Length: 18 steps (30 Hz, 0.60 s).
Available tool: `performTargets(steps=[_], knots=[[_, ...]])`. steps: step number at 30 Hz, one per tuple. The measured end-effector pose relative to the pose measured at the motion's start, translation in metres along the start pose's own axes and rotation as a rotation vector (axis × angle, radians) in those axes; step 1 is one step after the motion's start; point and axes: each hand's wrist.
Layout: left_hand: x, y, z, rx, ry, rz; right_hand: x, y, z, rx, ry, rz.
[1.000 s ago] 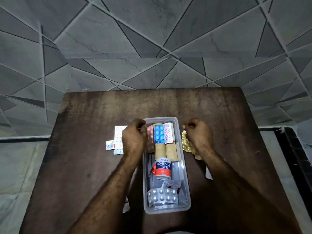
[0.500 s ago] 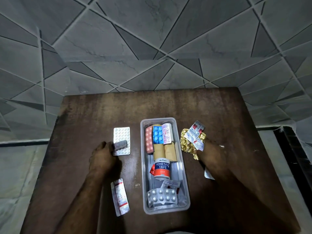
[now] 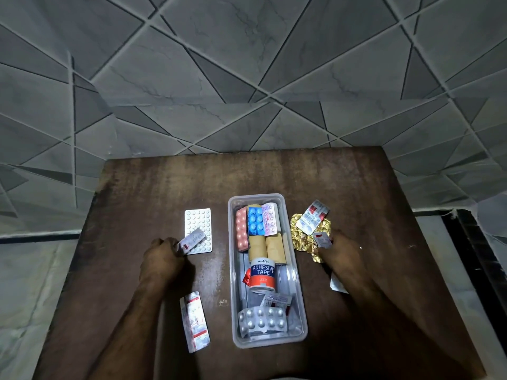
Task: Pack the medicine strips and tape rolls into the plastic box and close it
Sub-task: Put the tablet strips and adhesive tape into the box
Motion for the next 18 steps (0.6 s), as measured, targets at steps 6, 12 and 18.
performTargets(steps=[6,12,18], knots=[[-0.011,0.011,-0.019,-0.056,0.113,-0.079,-0.016,0.011,-0.027,0.023,-0.194,0.088],[0.014,0.052,-0.034,-0.117,0.382,-0.084,-0.05,0.017,-0.033,0.061,-0.278,-0.017],[0.059,0.108,-0.016,-0.02,0.238,0.15,-0.083,0.042,-0.003,-0.049,-0.033,-0.256]])
Point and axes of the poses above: each hand's wrist, its own y-axis away from the middle knuckle, its own z-axis out of the palm, x = y × z, and after that the axes turned 12 degrees about -z, right-handed
